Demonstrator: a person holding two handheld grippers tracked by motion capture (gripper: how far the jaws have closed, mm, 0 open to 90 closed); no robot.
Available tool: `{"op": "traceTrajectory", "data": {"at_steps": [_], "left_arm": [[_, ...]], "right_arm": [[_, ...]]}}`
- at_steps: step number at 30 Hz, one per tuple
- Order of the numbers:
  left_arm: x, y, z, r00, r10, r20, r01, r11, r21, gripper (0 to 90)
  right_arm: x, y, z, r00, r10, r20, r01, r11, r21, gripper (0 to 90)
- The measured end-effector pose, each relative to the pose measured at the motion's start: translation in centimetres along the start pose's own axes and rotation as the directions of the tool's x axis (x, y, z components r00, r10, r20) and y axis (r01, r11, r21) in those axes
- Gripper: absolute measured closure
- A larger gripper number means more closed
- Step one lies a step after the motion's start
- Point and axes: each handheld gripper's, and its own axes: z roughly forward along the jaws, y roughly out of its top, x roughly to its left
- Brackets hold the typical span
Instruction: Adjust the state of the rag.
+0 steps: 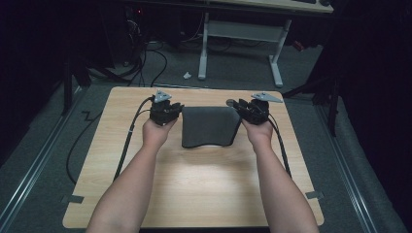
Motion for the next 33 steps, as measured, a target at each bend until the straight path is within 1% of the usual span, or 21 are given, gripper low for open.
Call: {"op": "traceTrajectory", "data": {"at_steps": [7, 13, 15, 19, 24, 27, 29, 30, 33], "left_arm": [[-0.1, 0.0, -0.3, 0.9999, 0.006, -0.008, -0.006, 0.9999, -0.012, 75.6], [0.1, 0.2, -0.8, 0.9998, 0.005, -0.021, -0.006, 0.9997, -0.022, 75.6], [0.1, 0.3, -1.0, 0.9997, 0.004, -0.025, -0.005, 0.9997, -0.025, 74.9], [0.0, 0.5, -1.6, 0.9992, 0.017, -0.036, -0.018, 0.9994, -0.028, 73.1], [0.2, 0.4, -2.8, 0.9985, 0.008, -0.055, -0.011, 0.9989, -0.046, 70.0], [0.4, 0.0, -3.5, 0.9976, 0.008, -0.069, -0.011, 0.9989, -0.046, 69.2], [0.6, -0.2, -3.8, 0.9976, 0.003, -0.069, -0.006, 0.9994, -0.033, 68.5], [0.6, -0.3, -4.0, 0.9973, 0.006, -0.073, -0.009, 0.9992, -0.039, 68.3], [0.9, -0.5, -4.5, 0.9969, -0.006, -0.078, 0.003, 0.9991, -0.043, 67.6]], "right_arm": [[-0.2, 0.4, -0.3, 0.9997, -0.012, 0.021, 0.012, 1.000, -0.004, 65.6], [-0.3, 0.5, -0.7, 0.9993, -0.028, 0.026, 0.029, 1.000, -0.009, 65.1], [-0.3, 0.5, -1.0, 0.9993, -0.026, 0.028, 0.026, 1.000, -0.007, 65.0], [-0.4, 0.4, -1.2, 0.9991, -0.027, 0.031, 0.027, 1.000, -0.004, 64.9], [-0.2, 0.2, -1.7, 0.9988, -0.035, 0.034, 0.036, 0.999, -0.008, 64.4], [-0.1, 0.0, -2.0, 0.9982, -0.044, 0.040, 0.045, 0.999, -0.008, 64.4], [-0.1, 0.0, -2.3, 0.9976, -0.052, 0.046, 0.053, 0.999, -0.007, 64.0], [-0.1, 0.0, -2.4, 0.9973, -0.055, 0.049, 0.055, 0.998, -0.003, 63.5], [0.0, 0.0, -2.9, 0.9960, -0.071, 0.054, 0.072, 0.997, -0.005, 62.5]]}}
